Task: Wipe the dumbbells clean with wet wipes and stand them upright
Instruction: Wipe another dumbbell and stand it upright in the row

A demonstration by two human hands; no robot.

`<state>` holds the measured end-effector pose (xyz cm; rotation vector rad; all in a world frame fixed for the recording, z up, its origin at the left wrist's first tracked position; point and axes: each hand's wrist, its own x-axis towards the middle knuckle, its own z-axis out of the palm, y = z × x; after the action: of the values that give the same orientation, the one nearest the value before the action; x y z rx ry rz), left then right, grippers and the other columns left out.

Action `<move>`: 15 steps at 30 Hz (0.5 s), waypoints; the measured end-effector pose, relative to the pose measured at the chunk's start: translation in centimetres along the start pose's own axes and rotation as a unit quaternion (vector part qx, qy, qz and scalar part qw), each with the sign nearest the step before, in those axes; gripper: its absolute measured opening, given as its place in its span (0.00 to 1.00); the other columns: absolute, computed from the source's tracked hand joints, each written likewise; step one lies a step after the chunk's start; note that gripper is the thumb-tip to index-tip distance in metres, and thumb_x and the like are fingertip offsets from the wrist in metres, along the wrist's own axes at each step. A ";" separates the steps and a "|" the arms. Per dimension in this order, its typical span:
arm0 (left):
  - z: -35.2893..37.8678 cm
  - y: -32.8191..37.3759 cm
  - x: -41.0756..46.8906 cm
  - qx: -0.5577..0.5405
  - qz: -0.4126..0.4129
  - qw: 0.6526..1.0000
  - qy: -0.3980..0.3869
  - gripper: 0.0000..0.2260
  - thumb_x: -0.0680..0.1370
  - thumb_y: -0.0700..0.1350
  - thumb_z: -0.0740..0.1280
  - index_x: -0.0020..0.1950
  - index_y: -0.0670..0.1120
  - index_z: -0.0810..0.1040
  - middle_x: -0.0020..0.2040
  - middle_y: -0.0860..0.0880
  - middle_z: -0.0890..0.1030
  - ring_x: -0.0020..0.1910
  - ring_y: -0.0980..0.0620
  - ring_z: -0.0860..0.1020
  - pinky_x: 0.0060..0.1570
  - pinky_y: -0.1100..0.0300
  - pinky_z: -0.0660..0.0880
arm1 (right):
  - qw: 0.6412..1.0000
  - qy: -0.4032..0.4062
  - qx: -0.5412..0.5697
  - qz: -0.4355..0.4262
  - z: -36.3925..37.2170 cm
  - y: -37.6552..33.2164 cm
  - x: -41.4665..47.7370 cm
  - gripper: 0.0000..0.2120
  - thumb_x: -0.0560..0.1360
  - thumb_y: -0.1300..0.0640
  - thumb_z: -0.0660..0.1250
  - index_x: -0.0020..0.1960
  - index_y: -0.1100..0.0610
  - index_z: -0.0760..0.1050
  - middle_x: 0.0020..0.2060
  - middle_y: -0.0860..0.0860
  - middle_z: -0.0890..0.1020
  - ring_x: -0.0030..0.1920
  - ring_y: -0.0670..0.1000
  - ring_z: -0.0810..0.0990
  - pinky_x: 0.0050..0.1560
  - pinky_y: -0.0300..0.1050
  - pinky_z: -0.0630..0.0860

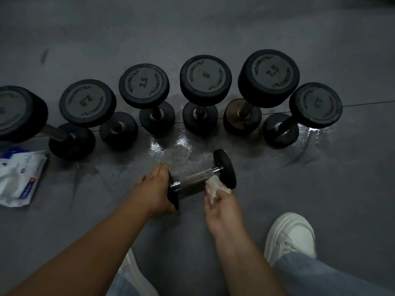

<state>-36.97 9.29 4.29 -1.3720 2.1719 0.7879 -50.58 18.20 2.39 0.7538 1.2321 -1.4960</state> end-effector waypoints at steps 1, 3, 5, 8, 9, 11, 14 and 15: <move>0.0 0.0 0.0 0.002 -0.001 1.000 0.001 0.54 0.62 0.54 0.80 0.79 0.47 0.51 0.77 0.50 0.57 0.72 0.46 0.67 0.71 0.50 0.63 | 0.991 -0.008 -0.092 -0.094 -0.1 0.5 -0.8 0.13 0.77 0.71 0.57 0.54 0.60 0.78 0.46 0.56 0.81 0.48 0.52 0.79 0.52 0.38 0.72; 0.1 0.0 0.0 0.002 -0.002 1.000 -0.001 0.54 0.62 0.54 0.80 0.78 0.47 0.51 0.77 0.50 0.58 0.72 0.46 0.67 0.71 0.50 0.63 | 0.864 -0.025 -0.366 -0.344 0.3 1.1 -0.3 0.15 0.75 0.71 0.59 0.55 0.59 0.79 0.47 0.53 0.82 0.50 0.51 0.78 0.51 0.34 0.71; 0.0 0.0 -0.1 0.000 0.001 1.000 0.001 0.53 0.62 0.54 0.80 0.78 0.47 0.51 0.77 0.51 0.58 0.71 0.46 0.67 0.71 0.50 0.62 | 0.572 -0.071 -0.640 -0.507 1.0 0.6 2.1 0.17 0.73 0.66 0.55 0.54 0.54 0.78 0.50 0.49 0.81 0.53 0.52 0.78 0.55 0.42 0.70; 0.0 0.0 -0.1 0.004 0.002 1.000 -0.004 0.53 0.62 0.54 0.79 0.78 0.47 0.50 0.77 0.51 0.57 0.72 0.47 0.67 0.72 0.50 0.62 | 0.363 -0.035 -0.785 -0.501 -0.1 1.2 3.2 0.21 0.74 0.56 0.49 0.57 0.55 0.77 0.58 0.51 0.80 0.57 0.55 0.78 0.64 0.52 0.68; 0.1 0.0 -0.1 0.003 0.002 1.000 -0.004 0.53 0.62 0.54 0.79 0.78 0.47 0.51 0.77 0.51 0.58 0.72 0.47 0.67 0.72 0.50 0.61 | 0.341 -0.050 -0.800 -0.492 -0.6 2.0 2.7 0.23 0.74 0.55 0.49 0.60 0.58 0.77 0.60 0.54 0.79 0.57 0.57 0.78 0.66 0.53 0.67; 0.1 -0.2 0.1 -0.003 0.005 1.000 0.003 0.52 0.62 0.53 0.79 0.78 0.46 0.52 0.76 0.50 0.60 0.72 0.47 0.67 0.73 0.49 0.61 | 0.309 -0.149 -0.795 -0.501 -0.6 3.4 2.1 0.22 0.74 0.55 0.51 0.61 0.59 0.76 0.59 0.56 0.80 0.56 0.58 0.79 0.67 0.53 0.64; -0.2 -0.3 0.5 0.000 0.002 1.000 -0.012 0.53 0.62 0.54 0.79 0.78 0.46 0.52 0.76 0.50 0.61 0.72 0.46 0.68 0.72 0.49 0.62 | 0.341 -0.140 -0.786 -0.495 0.9 1.6 2.8 0.16 0.75 0.55 0.53 0.57 0.54 0.75 0.53 0.53 0.82 0.53 0.55 0.79 0.66 0.51 0.62; -0.2 -0.4 0.6 0.006 0.000 1.000 -0.016 0.54 0.62 0.54 0.80 0.78 0.47 0.51 0.76 0.50 0.60 0.72 0.46 0.67 0.72 0.49 0.62 | 0.349 -0.089 -0.792 -0.493 1.1 0.9 2.8 0.17 0.75 0.54 0.51 0.55 0.53 0.76 0.51 0.51 0.82 0.52 0.55 0.79 0.65 0.51 0.63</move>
<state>-36.84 8.64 3.99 -1.3450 2.1479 0.7913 -50.42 16.34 -0.12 -1.7068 2.2200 -0.2544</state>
